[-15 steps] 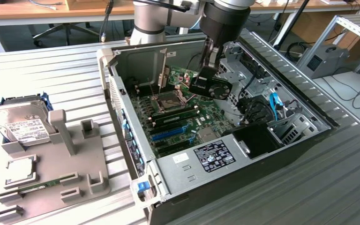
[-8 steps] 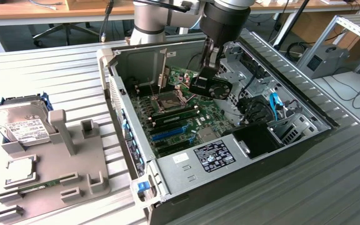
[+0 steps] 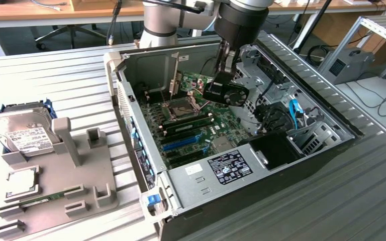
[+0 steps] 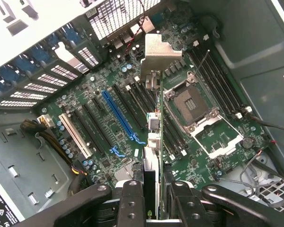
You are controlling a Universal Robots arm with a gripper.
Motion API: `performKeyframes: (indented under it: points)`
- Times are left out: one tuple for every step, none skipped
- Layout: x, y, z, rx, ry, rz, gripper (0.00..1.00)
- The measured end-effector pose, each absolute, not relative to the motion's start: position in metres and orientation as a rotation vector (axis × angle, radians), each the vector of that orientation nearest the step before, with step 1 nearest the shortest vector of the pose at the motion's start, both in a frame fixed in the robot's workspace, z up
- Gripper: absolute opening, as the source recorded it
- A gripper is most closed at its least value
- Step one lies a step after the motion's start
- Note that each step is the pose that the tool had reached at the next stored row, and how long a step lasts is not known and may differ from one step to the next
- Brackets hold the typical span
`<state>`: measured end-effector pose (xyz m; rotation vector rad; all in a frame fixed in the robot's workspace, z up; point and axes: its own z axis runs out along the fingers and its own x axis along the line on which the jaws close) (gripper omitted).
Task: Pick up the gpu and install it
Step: 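Insert the gpu into the slot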
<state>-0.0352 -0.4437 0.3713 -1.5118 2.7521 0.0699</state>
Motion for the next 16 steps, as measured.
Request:
performKeyframes:
  points:
    - [-0.0352, -0.4437, 0.3713, -1.514, 2.751, 0.07, 0.26]
    - [-0.0351, -0.4437, 0.3713, -1.517, 2.749, 0.07, 0.26]
    - [-0.0351, -0.4437, 0.3713, -1.52, 2.748, 0.07, 0.26]
    - [-0.0351, -0.4437, 0.3713, -1.521, 2.747, 0.07, 0.26]
    - [-0.0351, -0.4437, 0.3713, -1.524, 2.746, 0.07, 0.26]
    - [-0.0351, -0.4437, 0.3713, -1.525, 2.745, 0.07, 0.26]
    - [-0.0351, -0.4437, 0.3713, -1.527, 2.744, 0.07, 0.26]
    - [-0.0351, -0.4437, 0.3713, -1.529, 2.743, 0.07, 0.26]
    - [-0.0351, -0.4437, 0.3713, -1.531, 2.742, 0.07, 0.26]
    - [-0.0351, -0.4437, 0.3713, -1.533, 2.741, 0.07, 0.26]
    - [-0.0351, -0.4437, 0.3713, -1.535, 2.74, 0.07, 0.26]
    - [-0.0351, -0.4437, 0.3713, -1.537, 2.739, 0.07, 0.26]
    - [-0.0351, -0.4437, 0.3713, -1.539, 2.738, 0.07, 0.26]
    - [-0.0351, -0.4437, 0.3713, -1.543, 2.736, 0.07, 0.26]
    - [-0.035, -0.4437, 0.3713, -1.546, 2.734, 0.07, 0.26]
    - [-0.035, -0.4437, 0.3713, -1.548, 2.732, 0.07, 0.26]
